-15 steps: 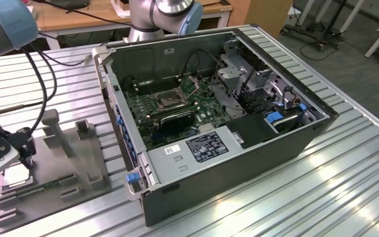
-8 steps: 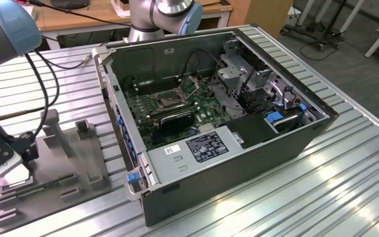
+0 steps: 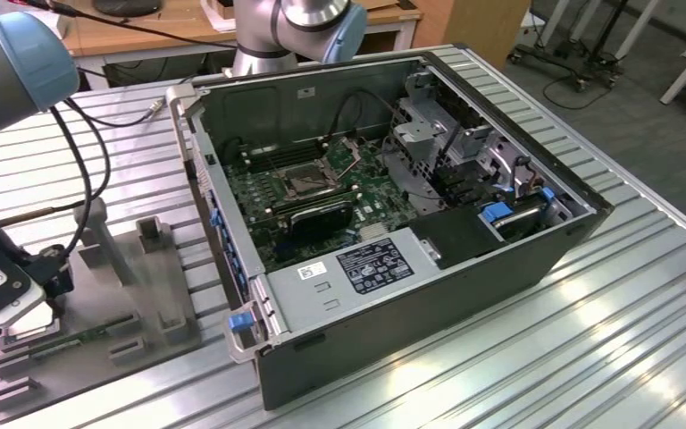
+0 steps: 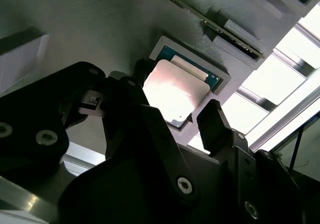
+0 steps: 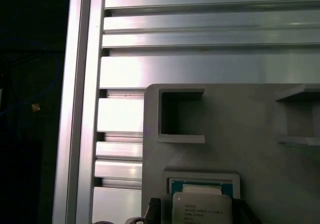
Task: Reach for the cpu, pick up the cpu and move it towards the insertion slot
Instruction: 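Pick up the cpu and move it towards the insertion slot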
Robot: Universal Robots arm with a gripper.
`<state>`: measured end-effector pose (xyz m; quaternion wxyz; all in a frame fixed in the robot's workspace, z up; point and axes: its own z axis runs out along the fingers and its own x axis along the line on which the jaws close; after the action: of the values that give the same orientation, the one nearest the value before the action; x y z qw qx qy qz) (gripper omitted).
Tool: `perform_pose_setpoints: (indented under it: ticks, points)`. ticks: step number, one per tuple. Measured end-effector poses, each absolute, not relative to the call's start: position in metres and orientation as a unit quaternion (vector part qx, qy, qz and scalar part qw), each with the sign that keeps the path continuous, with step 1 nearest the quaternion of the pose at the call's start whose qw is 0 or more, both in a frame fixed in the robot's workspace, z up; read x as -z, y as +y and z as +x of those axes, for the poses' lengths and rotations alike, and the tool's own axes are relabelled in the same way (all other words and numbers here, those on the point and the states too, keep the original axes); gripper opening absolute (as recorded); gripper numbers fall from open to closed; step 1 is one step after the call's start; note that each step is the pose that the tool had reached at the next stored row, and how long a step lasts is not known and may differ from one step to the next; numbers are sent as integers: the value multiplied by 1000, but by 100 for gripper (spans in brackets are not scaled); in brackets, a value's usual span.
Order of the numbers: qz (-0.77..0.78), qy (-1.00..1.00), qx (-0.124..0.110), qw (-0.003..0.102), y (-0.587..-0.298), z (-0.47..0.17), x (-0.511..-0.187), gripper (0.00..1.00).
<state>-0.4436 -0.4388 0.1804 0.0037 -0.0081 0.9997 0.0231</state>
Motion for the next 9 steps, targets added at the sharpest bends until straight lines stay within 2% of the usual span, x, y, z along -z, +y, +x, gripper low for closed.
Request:
perform_pose_setpoints:
  ticks: [4, 5, 9]
  points:
    - [-8, 1000, -23, 4, -439, -444, -180, 66]
    - [-8, 1000, -23, 4, -439, -444, -180, 59]
    - [-8, 1000, -23, 4, -439, -443, -180, 58]
